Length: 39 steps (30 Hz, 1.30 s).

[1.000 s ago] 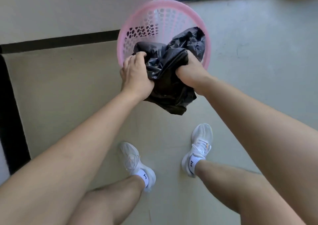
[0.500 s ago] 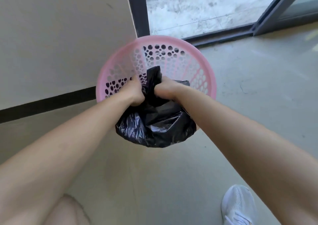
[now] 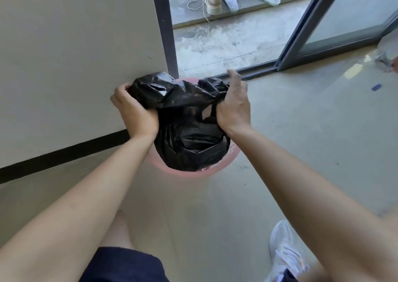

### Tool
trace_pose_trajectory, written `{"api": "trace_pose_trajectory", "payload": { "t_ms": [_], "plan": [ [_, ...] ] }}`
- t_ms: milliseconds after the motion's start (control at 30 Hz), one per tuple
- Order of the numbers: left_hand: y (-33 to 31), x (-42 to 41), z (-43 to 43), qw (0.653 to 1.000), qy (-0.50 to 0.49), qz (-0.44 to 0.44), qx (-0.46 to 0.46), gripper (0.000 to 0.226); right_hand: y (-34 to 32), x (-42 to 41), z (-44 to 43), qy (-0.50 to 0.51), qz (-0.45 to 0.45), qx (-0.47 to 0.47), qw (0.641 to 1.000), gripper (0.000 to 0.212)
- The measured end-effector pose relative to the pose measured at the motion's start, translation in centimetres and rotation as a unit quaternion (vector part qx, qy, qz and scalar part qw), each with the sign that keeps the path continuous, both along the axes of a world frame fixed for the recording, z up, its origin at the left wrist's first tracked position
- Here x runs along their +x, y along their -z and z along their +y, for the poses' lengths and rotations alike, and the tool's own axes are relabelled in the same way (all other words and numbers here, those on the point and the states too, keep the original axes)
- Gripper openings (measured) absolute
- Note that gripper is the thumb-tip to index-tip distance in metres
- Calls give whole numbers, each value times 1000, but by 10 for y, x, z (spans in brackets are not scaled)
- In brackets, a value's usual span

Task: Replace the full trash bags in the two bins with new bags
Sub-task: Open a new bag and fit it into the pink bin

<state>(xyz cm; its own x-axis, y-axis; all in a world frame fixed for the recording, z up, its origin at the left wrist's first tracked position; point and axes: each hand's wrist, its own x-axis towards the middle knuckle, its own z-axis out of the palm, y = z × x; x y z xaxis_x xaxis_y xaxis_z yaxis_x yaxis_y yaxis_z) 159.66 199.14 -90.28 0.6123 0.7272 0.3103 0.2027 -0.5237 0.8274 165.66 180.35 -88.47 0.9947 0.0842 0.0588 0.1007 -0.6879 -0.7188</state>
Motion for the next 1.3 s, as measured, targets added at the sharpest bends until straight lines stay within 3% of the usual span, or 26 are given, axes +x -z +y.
{"api": "trace_pose_trajectory", "payload": {
  "t_ms": [67, 133, 200, 267, 400, 467, 500, 533, 600, 667, 733, 833, 967, 1033, 1133, 1233, 1300],
  "plan": [
    [6, -15, -4, 1000, 10, 14, -4, 44, 17, -15, -3, -21, 56, -46, 997, 67],
    [11, -21, -3, 991, 78, 103, 27, 42, 31, -24, -6, -121, 176, -214, 953, 62],
    [20, -20, -2, 949, 184, 212, 145, 45, 41, -32, -4, -208, 276, -314, 884, 62],
    [25, -21, -5, 891, 249, 301, 230, 54, 48, -39, 1, -248, 323, -328, 852, 64],
    [29, -35, -15, 770, 279, 431, 379, 53, 64, -52, -6, -250, 342, -269, 865, 57],
    [26, -39, -15, 734, 296, 455, 407, 46, 64, -55, -13, -225, 309, -290, 878, 48],
    [22, -39, -13, 733, 306, 456, 402, 45, 63, -54, -16, -211, 266, -299, 892, 47],
    [17, -37, -13, 748, 314, 442, 381, 47, 61, -54, -17, -195, 213, -291, 912, 50],
    [4, -32, -10, 834, 311, 361, 278, 53, 49, -51, -19, -147, 113, -226, 956, 59],
    [-10, -24, -5, 920, 246, 248, 177, 56, 34, -45, -21, -64, 37, -156, 985, 62],
    [-21, -17, 3, 959, 148, 181, 158, 52, 18, -37, -30, 28, -11, -118, 993, 56],
    [-31, -13, 26, 967, 58, 191, 156, 42, 5, -21, -54, 115, -23, -135, 984, 48],
    [-34, -18, 63, 947, 40, 291, 132, 39, 9, -4, -89, 152, 87, -194, 965, 37],
    [-33, -22, 71, 933, 99, 327, 113, 38, 12, -2, -92, 109, 129, -177, 970, 40],
    [-33, -27, 66, 900, 235, 363, 60, 32, 14, -8, -79, -19, 41, -134, 990, 48],
    [-35, -31, 42, 942, 230, 243, 11, 34, 18, -24, -54, -149, -62, -134, 978, 57],
    [-35, -32, 24, 952, 224, 207, 26, 33, 30, -35, -39, -225, -52, -206, 951, 47]
  ]
}}
